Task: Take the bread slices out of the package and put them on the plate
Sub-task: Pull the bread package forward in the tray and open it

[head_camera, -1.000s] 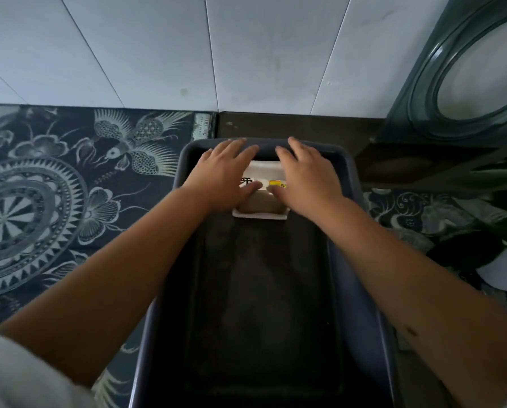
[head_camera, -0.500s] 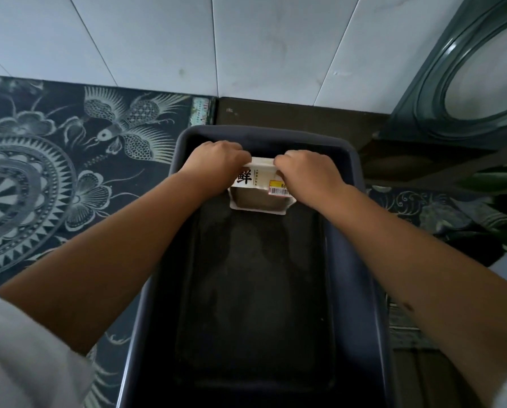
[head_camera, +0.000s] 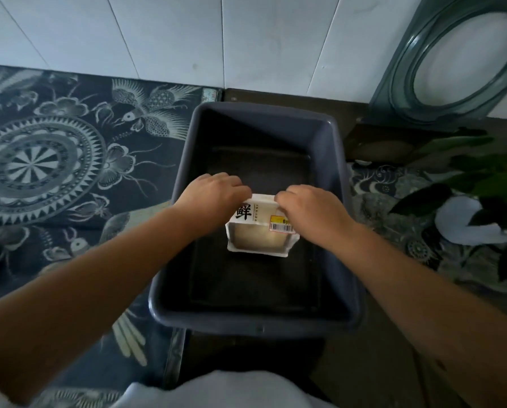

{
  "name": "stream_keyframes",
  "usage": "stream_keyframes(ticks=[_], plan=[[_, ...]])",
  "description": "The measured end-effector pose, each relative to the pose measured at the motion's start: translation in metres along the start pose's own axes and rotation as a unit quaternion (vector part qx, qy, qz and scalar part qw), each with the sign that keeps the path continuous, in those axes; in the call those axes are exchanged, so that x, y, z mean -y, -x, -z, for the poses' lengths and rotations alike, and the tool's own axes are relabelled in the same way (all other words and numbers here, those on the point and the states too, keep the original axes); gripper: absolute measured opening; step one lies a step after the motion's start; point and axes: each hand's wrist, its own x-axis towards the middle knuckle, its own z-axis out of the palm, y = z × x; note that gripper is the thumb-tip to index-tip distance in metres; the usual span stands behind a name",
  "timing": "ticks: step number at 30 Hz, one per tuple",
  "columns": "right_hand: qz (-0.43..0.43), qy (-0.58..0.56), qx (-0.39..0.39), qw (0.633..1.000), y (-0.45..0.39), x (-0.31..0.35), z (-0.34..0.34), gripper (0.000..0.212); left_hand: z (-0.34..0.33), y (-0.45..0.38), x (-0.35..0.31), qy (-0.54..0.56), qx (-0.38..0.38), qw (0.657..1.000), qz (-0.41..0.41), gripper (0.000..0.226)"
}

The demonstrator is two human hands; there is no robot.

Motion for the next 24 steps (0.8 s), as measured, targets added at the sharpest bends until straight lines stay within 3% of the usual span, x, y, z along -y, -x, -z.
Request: stream_keyframes(ticks=[7,13,17,19,24], plan=[[0.001,-0.046,0.014,0.999,0.076,0.050,-0.009,0.009,-0.022,0.076,-0.049,-0.003,-0.010,1.000,-0.005,0.024],[-0.031,-0.066,0.048,0.996,0.114,0.081,-0.025,0.008,-0.043,0.115,-0.073,-0.027,0.028,0.999,0.004,0.029],[-0.071,-0.079,0.011,0.994,0.119,0.085,-0.029,0.014,-0.047,0.126,-0.078,-0.035,-0.020,0.999,0.021,0.070],[-0.080,-0.068,-0.005,0.994,0.121,0.085,-0.030,0.019,-0.047,0.128,-0.082,-0.038,-0.042,0.998,0.013,0.080],[-0.069,-0.042,0.006,0.997,0.124,0.084,-0.033,0.032,-0.052,0.126,-0.091,-0.002,-0.037,0.999,0.023,0.063]])
